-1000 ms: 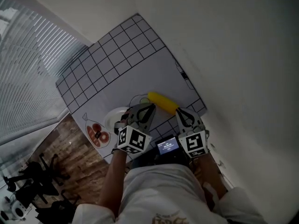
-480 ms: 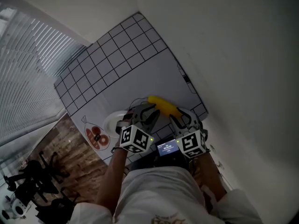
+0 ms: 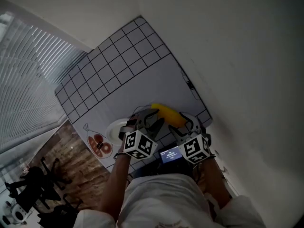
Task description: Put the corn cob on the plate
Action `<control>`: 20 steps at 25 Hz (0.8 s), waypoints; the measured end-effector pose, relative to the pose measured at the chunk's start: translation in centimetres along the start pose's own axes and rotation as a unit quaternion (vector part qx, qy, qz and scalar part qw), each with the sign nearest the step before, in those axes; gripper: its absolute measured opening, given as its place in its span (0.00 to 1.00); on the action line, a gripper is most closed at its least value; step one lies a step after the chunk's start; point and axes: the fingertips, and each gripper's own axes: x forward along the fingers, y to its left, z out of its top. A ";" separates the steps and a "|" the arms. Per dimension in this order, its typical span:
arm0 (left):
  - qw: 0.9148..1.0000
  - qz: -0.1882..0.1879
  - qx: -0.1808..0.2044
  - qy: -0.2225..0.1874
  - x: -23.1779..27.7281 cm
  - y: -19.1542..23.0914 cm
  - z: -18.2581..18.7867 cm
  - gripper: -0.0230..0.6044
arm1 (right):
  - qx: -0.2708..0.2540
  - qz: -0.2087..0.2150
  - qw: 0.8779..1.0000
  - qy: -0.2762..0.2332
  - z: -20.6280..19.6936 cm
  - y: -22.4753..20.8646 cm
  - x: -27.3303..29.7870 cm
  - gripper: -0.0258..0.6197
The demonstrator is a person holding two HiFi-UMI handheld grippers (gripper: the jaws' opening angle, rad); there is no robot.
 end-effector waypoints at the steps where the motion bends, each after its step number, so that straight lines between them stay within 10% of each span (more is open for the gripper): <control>1: 1.000 -0.002 0.000 0.002 0.1 -0.1 0.0 0.28 | -0.005 0.003 1.000 0.009 -0.3 0.2 0.3 0.47; 20: 1.000 -0.008 -0.003 0.006 0.7 0.3 -0.1 0.32 | -0.063 -0.017 0.996 0.066 -2.6 -0.3 3.0 0.44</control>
